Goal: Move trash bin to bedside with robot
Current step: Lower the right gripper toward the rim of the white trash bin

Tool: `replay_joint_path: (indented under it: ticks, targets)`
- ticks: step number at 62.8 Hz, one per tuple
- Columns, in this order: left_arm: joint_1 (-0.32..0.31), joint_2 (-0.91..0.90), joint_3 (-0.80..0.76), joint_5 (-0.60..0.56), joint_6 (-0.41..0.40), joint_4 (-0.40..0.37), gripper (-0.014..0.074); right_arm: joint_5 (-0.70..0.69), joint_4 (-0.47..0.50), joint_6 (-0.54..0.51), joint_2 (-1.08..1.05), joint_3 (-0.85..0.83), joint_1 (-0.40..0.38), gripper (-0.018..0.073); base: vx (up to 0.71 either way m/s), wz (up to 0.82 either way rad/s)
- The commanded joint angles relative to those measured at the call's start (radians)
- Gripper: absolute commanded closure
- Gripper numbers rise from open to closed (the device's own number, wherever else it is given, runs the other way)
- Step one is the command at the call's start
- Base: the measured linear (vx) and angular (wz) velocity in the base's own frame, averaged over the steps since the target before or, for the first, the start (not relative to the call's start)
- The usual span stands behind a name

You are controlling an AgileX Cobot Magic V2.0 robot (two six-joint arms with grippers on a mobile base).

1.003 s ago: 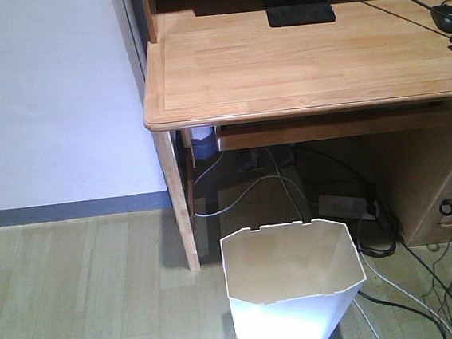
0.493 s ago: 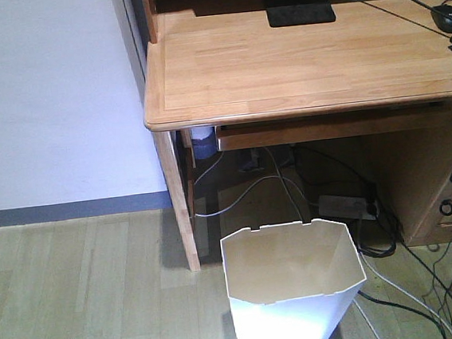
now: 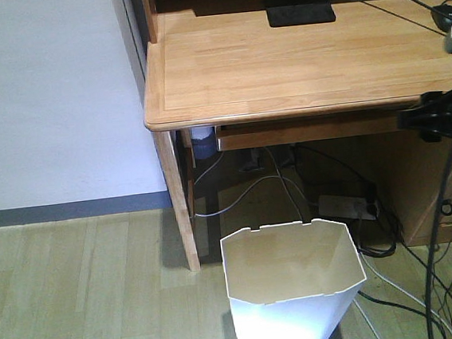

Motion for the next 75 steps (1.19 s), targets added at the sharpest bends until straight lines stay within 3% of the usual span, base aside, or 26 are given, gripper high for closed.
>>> replay_joint_path:
  ticks: [1, 21, 34, 46, 64, 75]
  targets:
    - [0.000, -0.004, -0.021, -0.073, -0.004, -0.005, 0.0603, -0.021, 0.001, -0.071, 0.086, -0.085, 0.000, 0.0122, 0.00, 0.00]
    - [0.000, -0.004, -0.021, -0.073, -0.004, -0.005, 0.0603, 0.050, 0.045, -0.151, 0.421, -0.245, -0.037, 0.0122, 0.00, 0.00]
    - [0.000, -0.004, -0.021, -0.073, -0.004, -0.005, 0.0603, 0.075, 0.249, -0.409, 0.623, -0.308, -0.122, 0.0122, 0.00, 0.00]
    - [0.000, -0.004, -0.021, -0.073, -0.004, -0.005, 0.0603, 0.002, 0.293, -0.593, 0.802, -0.315, -0.128, 0.0122, 0.00, 0.00]
    - [0.000, -0.004, -0.021, -0.073, -0.004, -0.005, 0.0603, -0.188, 0.379, -0.657, 1.029, -0.323, -0.128, 0.0115, 0.00, 0.00]
    - [0.000, -0.004, -0.021, -0.073, -0.004, -0.005, 0.0603, -0.175, 0.403, -0.678, 1.162, -0.391, -0.128, 0.0102, 0.00, 0.00]
